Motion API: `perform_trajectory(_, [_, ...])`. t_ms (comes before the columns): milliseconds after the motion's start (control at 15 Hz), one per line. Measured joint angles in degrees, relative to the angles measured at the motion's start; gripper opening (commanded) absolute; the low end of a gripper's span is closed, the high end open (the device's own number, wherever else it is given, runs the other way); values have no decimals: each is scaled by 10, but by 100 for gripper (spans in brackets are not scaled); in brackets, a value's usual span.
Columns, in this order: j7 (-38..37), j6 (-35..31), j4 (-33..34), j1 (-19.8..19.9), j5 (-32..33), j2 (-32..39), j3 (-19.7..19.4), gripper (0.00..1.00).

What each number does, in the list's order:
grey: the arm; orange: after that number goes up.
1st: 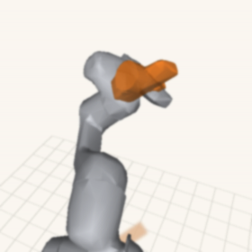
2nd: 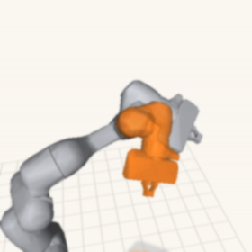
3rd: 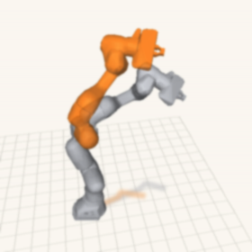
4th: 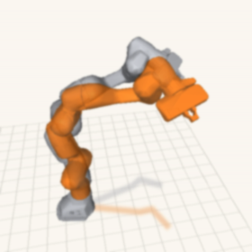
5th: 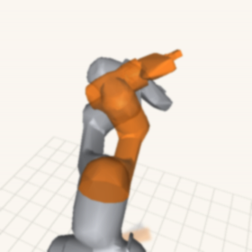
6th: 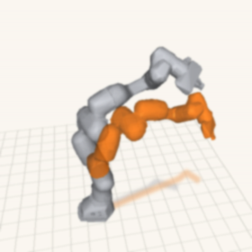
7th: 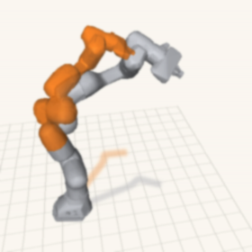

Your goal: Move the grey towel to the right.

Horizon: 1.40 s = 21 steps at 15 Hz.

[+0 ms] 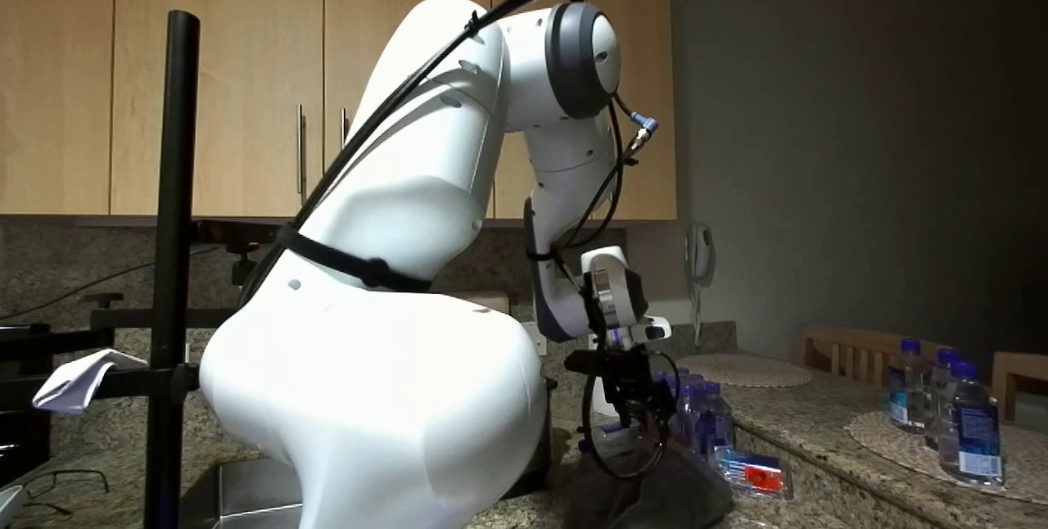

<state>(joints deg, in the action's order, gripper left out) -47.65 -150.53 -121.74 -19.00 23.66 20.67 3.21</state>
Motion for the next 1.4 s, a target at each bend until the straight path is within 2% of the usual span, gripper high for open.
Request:
perform_trajectory(533, [-44,-97,30,-75,22,65,-92,100])
perform_trajectory(933, [-49,-102,58,-132,41,106,-161,100])
perform_trajectory(1400, [-49,-97,60,-155,41,131,-204,100])
